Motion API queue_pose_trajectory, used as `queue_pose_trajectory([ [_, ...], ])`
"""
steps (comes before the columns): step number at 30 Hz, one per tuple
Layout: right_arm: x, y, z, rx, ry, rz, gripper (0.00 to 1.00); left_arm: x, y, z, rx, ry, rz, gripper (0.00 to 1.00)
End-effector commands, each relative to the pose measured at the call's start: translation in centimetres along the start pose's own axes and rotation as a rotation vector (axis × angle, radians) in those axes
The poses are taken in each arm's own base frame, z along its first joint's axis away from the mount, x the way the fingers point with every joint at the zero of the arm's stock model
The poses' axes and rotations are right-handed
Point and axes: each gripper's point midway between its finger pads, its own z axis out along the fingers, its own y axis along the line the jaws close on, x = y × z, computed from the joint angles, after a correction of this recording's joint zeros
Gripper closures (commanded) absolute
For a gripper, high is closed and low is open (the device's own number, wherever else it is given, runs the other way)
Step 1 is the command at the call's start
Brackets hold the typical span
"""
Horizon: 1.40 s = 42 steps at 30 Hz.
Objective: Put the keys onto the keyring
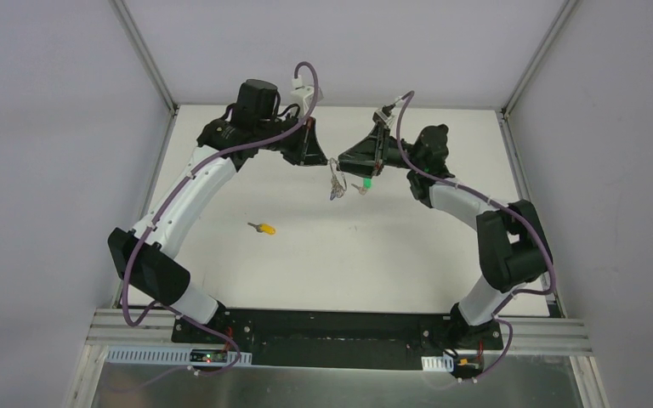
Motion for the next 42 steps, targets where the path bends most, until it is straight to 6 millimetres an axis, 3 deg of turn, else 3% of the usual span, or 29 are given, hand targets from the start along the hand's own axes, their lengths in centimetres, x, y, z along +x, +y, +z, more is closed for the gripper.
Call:
queue_pose_trajectory([
  [1,1.7,1.2,-1.0,0.01,0.096,-0.264,0.39,0.1,-1.9,-2.3,0.05,0.03,0.122,1.0],
  [7,3.4,0.0,-2.1,0.084,0.198,-0.377,0.4,2.3,-3.8,-4.2,0.118,0.141,0.173,1.0],
  [8,3.4,-0.4,-2.2,0.097,0.216,-0.484,0.42,2.8,-4.2,-4.5,0.129,0.163,0.186,1.0],
  [11,5.0,-1.0,-2.6,0.166,0.297,-0.578,0.45,4.4,-5.6,-5.2,0.16,0.231,0.229,1.0],
  [16,8.5,-0.2,-2.5,0.191,0.44,-0.819,0.51,5.8,-6.8,-5.8,0.183,0.289,0.253,1.0],
  [23,11.9,1.8,-2.8,0.099,0.485,-0.888,0.58,6.0,-7.9,-5.8,0.224,0.277,0.234,1.0],
  [32,12.1,2.3,-2.5,0.075,0.454,-0.939,0.62,5.8,-9.8,-5.3,0.327,0.247,0.155,1.0],
  [42,12.3,3.8,-2.2,0.048,0.454,-0.968,0.62,7.1,-10.8,-5.2,0.37,0.269,0.126,1.0],
])
